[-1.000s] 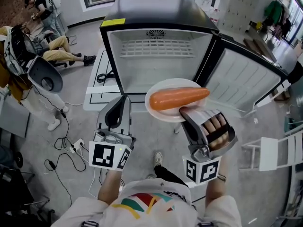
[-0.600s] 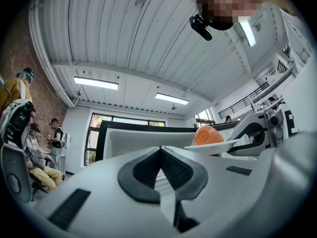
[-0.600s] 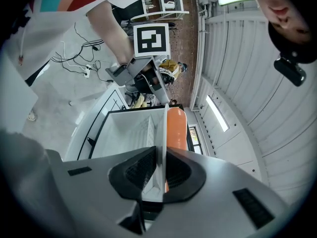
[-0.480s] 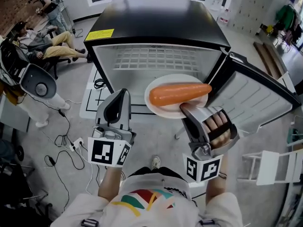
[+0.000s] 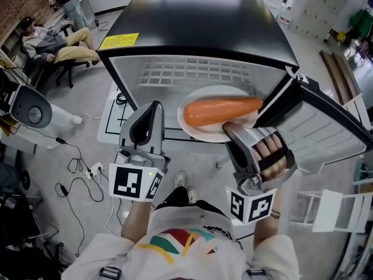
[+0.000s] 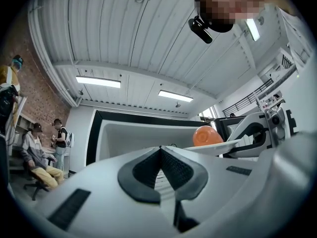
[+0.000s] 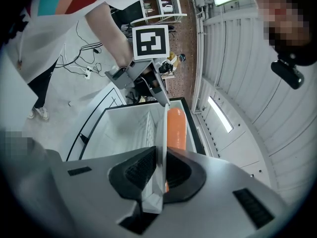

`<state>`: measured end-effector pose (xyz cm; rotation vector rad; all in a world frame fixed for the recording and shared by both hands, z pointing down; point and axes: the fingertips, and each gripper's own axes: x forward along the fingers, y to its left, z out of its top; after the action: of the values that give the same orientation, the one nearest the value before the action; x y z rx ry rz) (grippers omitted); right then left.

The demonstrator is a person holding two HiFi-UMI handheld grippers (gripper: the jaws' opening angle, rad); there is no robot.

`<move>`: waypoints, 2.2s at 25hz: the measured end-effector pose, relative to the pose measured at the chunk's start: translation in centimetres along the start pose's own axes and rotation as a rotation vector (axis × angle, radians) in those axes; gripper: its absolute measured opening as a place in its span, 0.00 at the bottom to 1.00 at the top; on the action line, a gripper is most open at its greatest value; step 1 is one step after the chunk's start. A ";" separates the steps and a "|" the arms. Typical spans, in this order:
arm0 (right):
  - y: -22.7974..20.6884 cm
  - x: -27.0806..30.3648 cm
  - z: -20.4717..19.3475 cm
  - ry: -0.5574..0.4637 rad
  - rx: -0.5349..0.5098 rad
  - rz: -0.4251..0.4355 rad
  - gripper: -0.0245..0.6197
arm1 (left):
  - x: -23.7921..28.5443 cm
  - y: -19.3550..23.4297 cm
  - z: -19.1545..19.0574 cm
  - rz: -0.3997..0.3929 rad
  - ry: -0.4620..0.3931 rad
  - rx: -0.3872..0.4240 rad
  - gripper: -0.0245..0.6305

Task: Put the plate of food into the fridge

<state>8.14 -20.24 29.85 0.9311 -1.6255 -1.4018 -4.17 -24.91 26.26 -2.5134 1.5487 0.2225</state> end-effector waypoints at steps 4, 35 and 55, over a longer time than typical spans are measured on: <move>-0.7 1.2 -0.3 0.016 -0.002 -0.014 0.09 | 1.5 0.5 -0.1 -0.021 -0.012 -0.004 0.05; 1.2 15.4 -4.1 0.181 0.056 0.104 0.09 | 9.0 5.3 -4.9 -0.174 0.034 -0.043 0.04; 2.9 17.9 -5.1 0.151 0.042 0.255 0.10 | 10.1 4.4 -5.4 -0.119 0.058 -0.048 0.05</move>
<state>5.00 -38.15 34.84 0.8017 -1.6017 -1.1017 -3.38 -36.86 29.00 -2.6606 1.4241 0.1731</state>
